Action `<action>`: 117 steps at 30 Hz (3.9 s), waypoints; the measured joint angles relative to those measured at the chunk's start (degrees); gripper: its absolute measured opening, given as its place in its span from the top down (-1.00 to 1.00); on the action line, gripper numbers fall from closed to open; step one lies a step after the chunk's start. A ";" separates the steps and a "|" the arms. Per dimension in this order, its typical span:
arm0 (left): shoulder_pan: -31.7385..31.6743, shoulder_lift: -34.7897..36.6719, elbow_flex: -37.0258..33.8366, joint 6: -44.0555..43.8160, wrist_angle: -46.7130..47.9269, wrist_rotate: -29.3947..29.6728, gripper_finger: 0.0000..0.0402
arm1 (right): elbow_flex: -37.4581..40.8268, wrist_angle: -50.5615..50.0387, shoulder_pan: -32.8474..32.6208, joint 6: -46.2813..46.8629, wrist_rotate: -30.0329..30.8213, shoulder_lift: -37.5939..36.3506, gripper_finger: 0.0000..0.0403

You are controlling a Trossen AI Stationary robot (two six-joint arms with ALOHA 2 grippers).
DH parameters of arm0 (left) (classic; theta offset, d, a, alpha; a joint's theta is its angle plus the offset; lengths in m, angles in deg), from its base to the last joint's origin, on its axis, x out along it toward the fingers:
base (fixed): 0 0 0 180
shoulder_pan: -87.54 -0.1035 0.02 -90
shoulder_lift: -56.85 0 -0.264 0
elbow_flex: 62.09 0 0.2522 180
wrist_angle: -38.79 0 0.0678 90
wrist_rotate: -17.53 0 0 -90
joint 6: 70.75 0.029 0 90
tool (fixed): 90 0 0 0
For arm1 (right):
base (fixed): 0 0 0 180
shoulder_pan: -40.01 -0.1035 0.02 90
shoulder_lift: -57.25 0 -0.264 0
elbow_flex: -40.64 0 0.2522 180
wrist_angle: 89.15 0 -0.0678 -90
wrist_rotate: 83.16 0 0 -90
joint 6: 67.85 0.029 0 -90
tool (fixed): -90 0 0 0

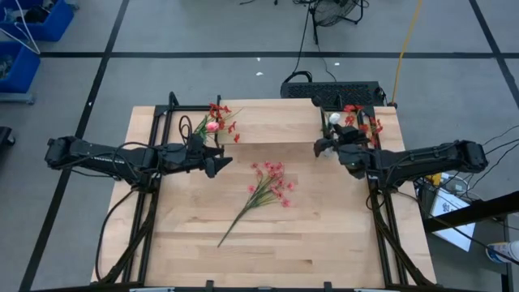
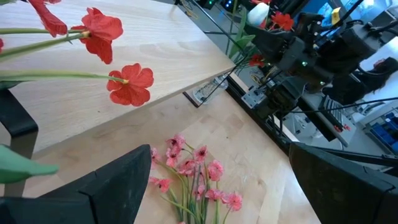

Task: Pick and place flowers into a vace then onto a shelf
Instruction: Put the white flower into the right transparent vase

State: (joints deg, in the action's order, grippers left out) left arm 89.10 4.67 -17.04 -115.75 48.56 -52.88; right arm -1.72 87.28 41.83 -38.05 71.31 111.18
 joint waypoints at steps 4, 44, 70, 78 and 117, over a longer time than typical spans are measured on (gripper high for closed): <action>0.00 0.00 0.00 -0.04 -0.02 -0.03 -0.92 | 0.01 3.39 -0.82 -2.12 -0.04 -0.15 -0.05; -0.04 -0.02 0.02 0.26 -0.03 0.38 -0.92 | 0.00 -2.63 -8.02 -8.74 6.08 -1.71 -0.03; -0.03 -0.02 0.02 -0.55 -0.07 0.02 -0.92 | 0.00 -9.67 -9.92 1.12 -0.23 -3.41 0.36; -0.03 -0.02 0.02 -0.52 -0.07 0.02 -0.92 | 0.00 -8.04 -9.76 3.89 -1.75 -5.51 -0.18; -0.28 -0.02 0.02 -0.22 -0.80 -0.01 -0.92 | -0.02 -17.21 -10.86 16.56 -22.51 -14.66 0.01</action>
State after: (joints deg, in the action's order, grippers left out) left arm 88.83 4.65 -17.02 -115.97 47.76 -52.88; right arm -1.74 70.07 30.97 -21.49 48.80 96.52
